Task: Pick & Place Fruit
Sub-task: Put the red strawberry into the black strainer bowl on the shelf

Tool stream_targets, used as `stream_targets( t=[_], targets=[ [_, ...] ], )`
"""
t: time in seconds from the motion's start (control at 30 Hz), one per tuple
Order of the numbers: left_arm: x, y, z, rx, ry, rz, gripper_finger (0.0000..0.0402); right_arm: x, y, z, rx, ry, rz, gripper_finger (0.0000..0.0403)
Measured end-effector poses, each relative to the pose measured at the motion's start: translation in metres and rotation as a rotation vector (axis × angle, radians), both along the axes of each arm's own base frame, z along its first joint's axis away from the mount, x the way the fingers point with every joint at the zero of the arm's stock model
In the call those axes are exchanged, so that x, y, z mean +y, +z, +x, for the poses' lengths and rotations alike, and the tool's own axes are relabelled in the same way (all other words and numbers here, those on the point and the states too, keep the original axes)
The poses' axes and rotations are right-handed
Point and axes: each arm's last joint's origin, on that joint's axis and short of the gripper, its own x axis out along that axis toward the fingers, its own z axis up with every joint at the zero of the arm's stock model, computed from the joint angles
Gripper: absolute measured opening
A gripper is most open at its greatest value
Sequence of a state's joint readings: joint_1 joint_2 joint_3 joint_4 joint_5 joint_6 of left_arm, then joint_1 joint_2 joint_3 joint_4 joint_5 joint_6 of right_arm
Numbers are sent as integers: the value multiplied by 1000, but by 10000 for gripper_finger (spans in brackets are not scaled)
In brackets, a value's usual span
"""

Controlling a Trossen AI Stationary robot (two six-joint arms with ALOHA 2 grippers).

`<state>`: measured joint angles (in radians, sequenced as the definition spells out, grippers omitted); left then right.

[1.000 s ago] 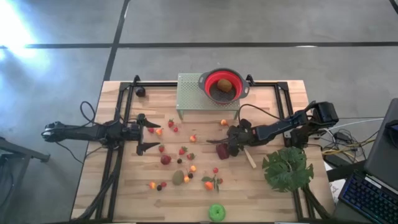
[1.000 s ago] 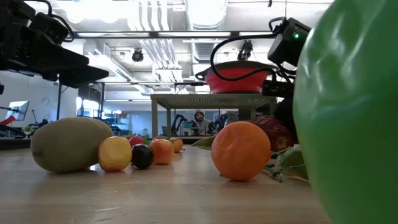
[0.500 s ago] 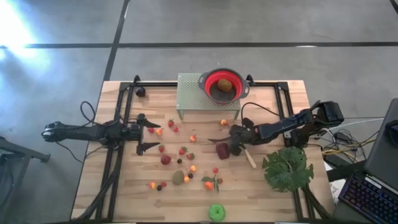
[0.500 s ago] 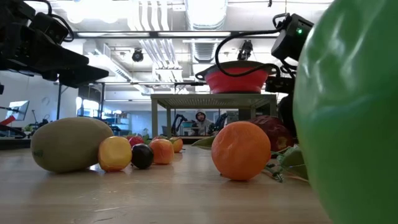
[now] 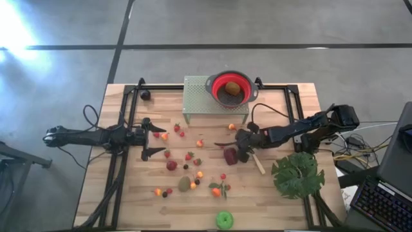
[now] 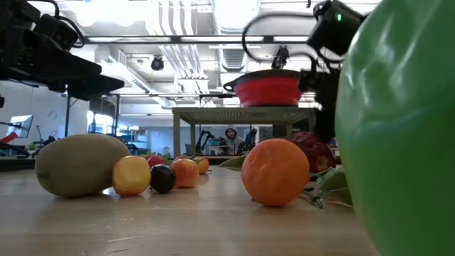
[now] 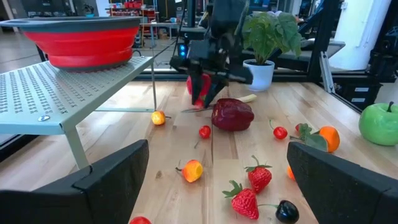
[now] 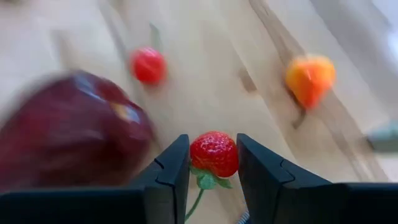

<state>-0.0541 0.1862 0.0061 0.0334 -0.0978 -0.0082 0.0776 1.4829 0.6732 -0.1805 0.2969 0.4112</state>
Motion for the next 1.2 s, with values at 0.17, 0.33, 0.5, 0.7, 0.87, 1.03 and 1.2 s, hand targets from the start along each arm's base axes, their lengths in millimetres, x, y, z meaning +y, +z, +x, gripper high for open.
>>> stream_targets(
  t=[0.17, 0.33, 0.5, 0.7, 0.87, 1.03, 1.2],
  targets=[
    [0, 0, 0, -1, -1, 0, 388, 3, 39, 13, -125, 123, 15, 105],
    [0, 0, 0, -1, 0, 0, 388, 3, 92, 18, -284, 214, -51, 106],
    [0, 0, 0, -1, 0, 0, 388, -5, 144, 17, -426, 248, -150, 106],
    [0, 0, 0, -2, 0, 0, 388, -32, 188, 15, -466, 177, -267, 107],
    [0, 0, 0, -1, 0, 0, 388, -63, 198, 18, -401, 89, -314, 107],
    [0, 0, 0, -2, 0, 0, 388, -102, 185, 18, -284, -31, -310, 107],
    [0, 0, 0, -2, 0, 0, 388, -140, 163, 15, -195, -115, -249, 107]
  ],
)
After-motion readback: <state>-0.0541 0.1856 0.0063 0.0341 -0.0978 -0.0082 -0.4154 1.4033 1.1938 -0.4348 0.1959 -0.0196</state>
